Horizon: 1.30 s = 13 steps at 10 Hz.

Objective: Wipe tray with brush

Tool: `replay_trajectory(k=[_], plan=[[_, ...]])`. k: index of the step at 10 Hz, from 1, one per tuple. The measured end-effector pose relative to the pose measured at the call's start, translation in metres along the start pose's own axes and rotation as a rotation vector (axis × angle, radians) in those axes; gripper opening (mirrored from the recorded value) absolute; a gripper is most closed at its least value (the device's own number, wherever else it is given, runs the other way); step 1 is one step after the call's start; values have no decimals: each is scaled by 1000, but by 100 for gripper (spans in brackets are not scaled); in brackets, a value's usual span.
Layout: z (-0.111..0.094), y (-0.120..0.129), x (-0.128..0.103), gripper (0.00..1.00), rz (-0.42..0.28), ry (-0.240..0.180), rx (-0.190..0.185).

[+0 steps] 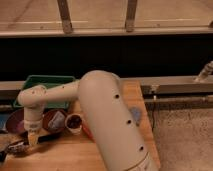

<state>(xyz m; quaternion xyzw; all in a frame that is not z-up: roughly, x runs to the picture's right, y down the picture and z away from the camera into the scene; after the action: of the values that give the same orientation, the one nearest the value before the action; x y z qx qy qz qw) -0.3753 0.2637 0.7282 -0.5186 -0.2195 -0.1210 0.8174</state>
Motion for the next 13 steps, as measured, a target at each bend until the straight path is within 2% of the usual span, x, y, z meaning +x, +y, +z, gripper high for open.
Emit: replay_trajectory(k=[2,6,10,11,13], plan=[[-7,5,-3,0,-3,1,25],[-48,34,-10,0,20,21,114],[-102,61,-26,0,41,109,216],[-117,61,-23,0,51,130,236],[-144,48,-4,0,74,155,249]])
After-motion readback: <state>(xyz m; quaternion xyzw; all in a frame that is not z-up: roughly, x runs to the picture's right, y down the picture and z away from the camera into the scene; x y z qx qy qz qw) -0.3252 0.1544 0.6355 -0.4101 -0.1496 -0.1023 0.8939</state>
